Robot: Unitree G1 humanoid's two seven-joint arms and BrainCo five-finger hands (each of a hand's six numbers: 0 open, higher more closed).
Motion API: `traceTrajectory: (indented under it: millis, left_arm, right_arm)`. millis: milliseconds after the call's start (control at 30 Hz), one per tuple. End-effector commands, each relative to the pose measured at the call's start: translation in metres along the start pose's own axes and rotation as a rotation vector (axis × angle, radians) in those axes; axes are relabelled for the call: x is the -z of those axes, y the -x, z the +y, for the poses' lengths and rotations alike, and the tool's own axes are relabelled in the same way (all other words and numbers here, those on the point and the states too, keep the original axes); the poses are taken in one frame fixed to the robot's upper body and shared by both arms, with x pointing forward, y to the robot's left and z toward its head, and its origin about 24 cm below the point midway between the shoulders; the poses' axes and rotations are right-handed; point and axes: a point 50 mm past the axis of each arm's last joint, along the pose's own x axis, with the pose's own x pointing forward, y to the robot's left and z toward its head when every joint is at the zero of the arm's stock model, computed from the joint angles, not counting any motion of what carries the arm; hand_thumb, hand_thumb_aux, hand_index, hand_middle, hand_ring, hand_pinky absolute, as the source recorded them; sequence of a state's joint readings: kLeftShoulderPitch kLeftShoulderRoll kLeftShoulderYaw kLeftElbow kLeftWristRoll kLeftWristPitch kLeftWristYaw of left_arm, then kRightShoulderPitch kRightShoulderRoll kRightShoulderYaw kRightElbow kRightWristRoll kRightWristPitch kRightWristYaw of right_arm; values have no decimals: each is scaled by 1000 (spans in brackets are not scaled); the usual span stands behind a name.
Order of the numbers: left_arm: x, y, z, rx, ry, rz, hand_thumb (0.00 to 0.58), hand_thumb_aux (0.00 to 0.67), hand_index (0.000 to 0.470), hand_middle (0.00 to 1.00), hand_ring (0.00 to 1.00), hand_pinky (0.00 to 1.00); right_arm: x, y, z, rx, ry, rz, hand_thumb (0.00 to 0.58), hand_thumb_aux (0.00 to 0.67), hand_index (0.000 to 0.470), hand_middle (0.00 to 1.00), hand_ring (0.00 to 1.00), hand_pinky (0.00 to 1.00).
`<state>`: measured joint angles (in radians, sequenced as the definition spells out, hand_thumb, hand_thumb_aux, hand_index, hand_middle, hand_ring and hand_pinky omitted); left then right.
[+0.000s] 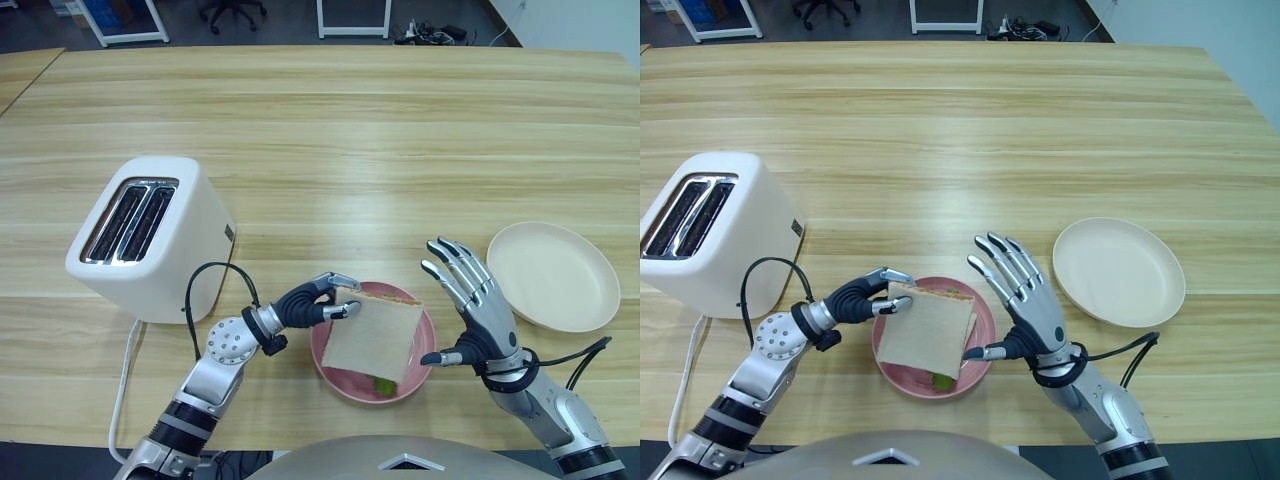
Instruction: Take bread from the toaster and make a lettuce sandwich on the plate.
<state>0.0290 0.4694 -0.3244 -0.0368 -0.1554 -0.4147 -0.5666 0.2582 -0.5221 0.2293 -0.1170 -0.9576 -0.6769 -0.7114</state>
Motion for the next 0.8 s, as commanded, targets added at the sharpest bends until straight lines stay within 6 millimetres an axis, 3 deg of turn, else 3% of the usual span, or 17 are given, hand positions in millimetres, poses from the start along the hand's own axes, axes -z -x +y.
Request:
traceTrajectory:
  millis: [33,567,700,800]
  left_arm:
    - [5,-3,6,2,-33,23,580,670,470,1000,1000,1000]
    - [48,-6,-12,120,-132,177,580,670,470,1000,1000,1000]
    - [56,-11,-11,102,-181,197,580,670,470,1000,1000,1000]
    - [58,-14,-14,105,-216,191,580,670,470,1000,1000,1000]
  right_arm:
    - [-1,5,6,-52,-4,-3,0,0,0,0,0,0]
    - [-22,-1,3,-40,-109,-114,0,0,0,0,0,0]
    - [-37,7,11,-179,-259,-153,0,0,0,0,0,0]
    - [-36,17,22,-328,-289,-149,0,0,0,0,0,0]
